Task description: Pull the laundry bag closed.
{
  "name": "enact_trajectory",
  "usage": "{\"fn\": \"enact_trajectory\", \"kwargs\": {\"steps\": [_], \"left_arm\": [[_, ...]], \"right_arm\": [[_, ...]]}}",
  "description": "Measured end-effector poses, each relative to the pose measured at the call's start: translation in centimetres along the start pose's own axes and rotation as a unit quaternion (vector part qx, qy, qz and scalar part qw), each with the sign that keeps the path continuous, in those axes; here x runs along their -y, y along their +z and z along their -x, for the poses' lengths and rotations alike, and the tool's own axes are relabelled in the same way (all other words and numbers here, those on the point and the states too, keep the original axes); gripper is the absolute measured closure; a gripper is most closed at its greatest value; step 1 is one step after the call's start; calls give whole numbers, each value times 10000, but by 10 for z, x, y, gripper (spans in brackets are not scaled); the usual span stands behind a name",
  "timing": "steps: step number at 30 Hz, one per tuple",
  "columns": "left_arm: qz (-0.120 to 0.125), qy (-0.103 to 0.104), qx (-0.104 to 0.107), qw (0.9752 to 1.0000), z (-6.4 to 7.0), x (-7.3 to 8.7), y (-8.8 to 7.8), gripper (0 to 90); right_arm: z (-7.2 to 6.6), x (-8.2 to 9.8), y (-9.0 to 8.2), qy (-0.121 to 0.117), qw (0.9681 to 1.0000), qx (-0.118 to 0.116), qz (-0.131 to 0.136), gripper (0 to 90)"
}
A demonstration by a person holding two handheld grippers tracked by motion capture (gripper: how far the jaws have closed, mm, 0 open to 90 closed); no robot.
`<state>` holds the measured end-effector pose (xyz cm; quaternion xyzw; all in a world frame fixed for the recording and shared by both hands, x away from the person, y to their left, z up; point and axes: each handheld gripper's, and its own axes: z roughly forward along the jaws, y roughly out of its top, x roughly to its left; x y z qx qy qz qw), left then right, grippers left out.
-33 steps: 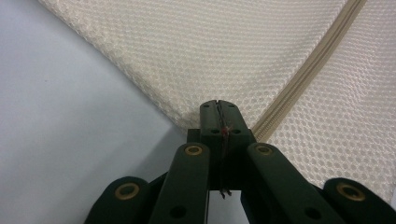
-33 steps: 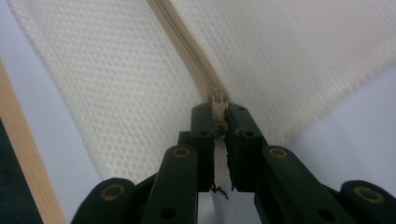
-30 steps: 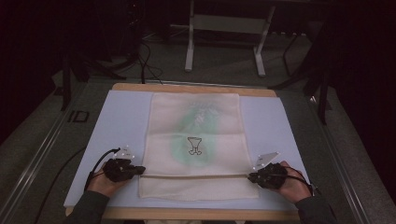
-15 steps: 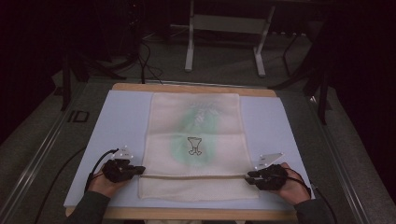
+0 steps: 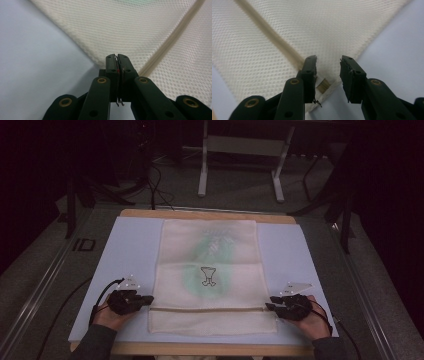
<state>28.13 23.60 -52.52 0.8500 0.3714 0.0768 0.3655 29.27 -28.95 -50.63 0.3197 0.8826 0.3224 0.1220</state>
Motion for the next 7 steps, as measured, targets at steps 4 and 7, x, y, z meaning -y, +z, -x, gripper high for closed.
{"fn": "enact_trajectory", "kwargs": {"steps": [4, 7], "left_arm": [[16, -119, -305, 9995, -4, 2, -1, 862], [-23, -146, -491, 9987, -6, 3, 0, 851]], "right_arm": [[3, 3, 3, 166, 9997, 125, 95, 645], [3, 6, 7, 166, 9998, 74, 13, 679]]}}
